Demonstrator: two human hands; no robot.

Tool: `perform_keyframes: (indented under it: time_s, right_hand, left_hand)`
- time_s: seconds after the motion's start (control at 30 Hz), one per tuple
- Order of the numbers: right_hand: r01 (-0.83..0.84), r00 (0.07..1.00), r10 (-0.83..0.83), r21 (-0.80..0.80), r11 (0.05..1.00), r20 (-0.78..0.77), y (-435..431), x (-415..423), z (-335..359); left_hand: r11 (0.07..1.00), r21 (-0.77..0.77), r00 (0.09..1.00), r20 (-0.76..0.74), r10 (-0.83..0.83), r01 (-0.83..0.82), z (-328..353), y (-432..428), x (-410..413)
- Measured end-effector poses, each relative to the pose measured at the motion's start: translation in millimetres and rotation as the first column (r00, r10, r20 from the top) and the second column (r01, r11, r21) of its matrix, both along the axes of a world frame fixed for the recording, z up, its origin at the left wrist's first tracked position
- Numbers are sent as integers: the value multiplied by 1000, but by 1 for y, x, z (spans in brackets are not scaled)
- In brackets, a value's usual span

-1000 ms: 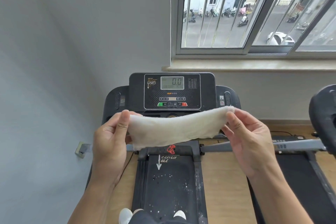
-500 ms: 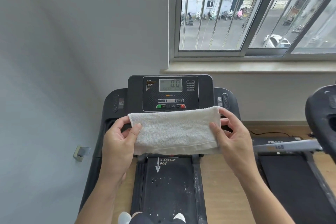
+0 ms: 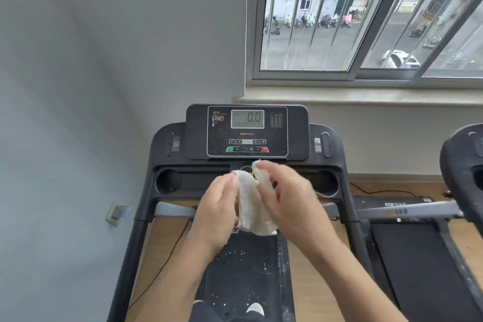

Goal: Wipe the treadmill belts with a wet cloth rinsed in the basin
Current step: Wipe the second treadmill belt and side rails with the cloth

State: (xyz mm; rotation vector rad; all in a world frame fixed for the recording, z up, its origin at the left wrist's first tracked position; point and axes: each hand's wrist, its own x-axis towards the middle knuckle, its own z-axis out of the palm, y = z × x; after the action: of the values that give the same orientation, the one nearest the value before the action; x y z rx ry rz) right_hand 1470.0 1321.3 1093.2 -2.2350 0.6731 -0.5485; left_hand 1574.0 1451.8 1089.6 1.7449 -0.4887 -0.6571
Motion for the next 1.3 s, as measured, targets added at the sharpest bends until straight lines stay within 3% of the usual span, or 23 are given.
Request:
perform_keyframes:
  time_s: [0.1,0.2,0.37,0.53,0.8,0.9,0.97,1.07,1.13,1.2,1.3]
  right_hand:
    - [-112,979,88,-121,986,-185,24,10,-3]
    - [-138,969,115,-93,986,-218,31,6,-14]
    - [-74,992,74,-2,997,-101,31,4,-34]
    - [-48,999,43,242,969,25,28,1,-32]
    - [2,999,-12,250,968,39,30,8,-37]
    - [-1,993,-41,352,936,112,25,6,-37]
    - [-8,989,-51,390,921,139,22,2,-39]
    - [-61,995,41,218,974,95,27,2,-49]
    - [-101,994,104,-67,993,39,32,5,-58]
    - [-133,991,131,-282,950,-27,33,9,-70]
    - [-172,978,114,-368,914,-175,35,15,-89]
  left_hand:
    - [996,-42,963,-256,-81,73,15,-4,-4]
    - [981,-94,808,-557,-193,170,15,3,11]
    - [931,-108,712,-616,-337,347,21,14,29]
    - [922,-36,757,-560,-338,386,32,15,32]
    - [901,-20,762,-526,-378,434,38,4,22]
    - [930,27,808,-506,-303,366,35,7,27]
    - [935,130,879,-403,-254,329,35,12,31]
    - [889,386,967,-45,-250,248,31,15,32]
    - [884,411,968,10,-251,224,26,13,28]
    - [878,433,975,-13,-221,205,22,10,24]
    - [739,663,925,200,-323,115,9,2,18]
